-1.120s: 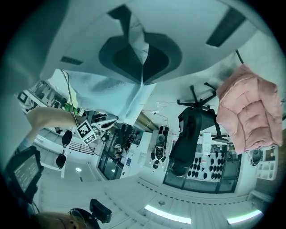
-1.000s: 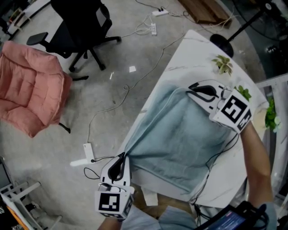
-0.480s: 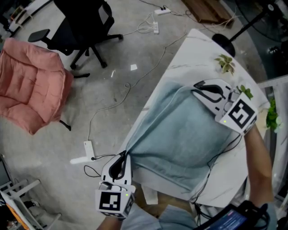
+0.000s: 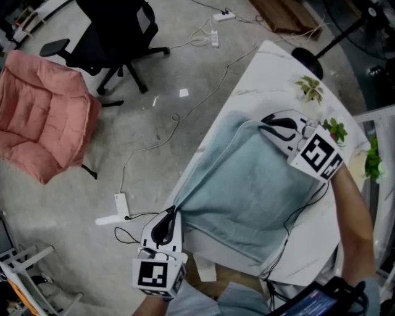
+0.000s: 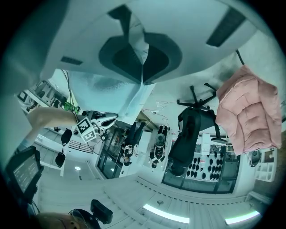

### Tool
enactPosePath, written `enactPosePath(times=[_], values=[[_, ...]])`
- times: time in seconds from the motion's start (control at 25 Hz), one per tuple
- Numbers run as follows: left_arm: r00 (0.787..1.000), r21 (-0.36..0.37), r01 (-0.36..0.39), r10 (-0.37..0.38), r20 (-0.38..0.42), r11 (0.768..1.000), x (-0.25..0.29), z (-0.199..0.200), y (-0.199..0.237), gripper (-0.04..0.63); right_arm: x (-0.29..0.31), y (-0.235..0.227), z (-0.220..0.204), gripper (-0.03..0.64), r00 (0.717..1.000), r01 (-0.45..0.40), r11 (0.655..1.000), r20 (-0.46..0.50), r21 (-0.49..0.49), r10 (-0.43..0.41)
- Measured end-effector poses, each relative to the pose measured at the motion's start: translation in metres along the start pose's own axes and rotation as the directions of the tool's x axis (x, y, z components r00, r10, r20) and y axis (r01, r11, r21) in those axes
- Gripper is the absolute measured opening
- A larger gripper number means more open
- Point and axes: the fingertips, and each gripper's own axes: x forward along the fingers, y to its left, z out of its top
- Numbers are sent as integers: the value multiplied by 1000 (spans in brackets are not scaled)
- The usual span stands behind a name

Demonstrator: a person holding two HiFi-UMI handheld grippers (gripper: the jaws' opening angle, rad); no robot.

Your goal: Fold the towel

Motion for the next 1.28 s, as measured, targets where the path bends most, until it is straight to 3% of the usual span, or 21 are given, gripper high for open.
enactPosePath(times=[0.16,0.32,0.44,0.64,1.04,1.28], values=[[1000,-8,-7,7,-12,1000,3,0,3,15,21,5,-16,69,995,-65,997,-70,42,68],[1000,-12,0,0,-16,1000,3,-8,3,14,22,8,-19,130,974,-170,981,-133,89,181],[1000,-19,-5,4,-29,1000,3,-8,4,15,16,4,-12,132,962,-217,970,-142,111,231],[998,-27,-20,18,-68,999,3,-4,6,15,24,1,-4,133,963,-231,962,-110,149,248],[999,-18,-11,10,-31,1000,6,-7,7,15,51,7,-7,98,958,-226,962,-145,155,248],[1000,-18,-9,9,-28,1000,5,-4,5,15,44,3,-1,49,972,-181,980,-140,86,191]])
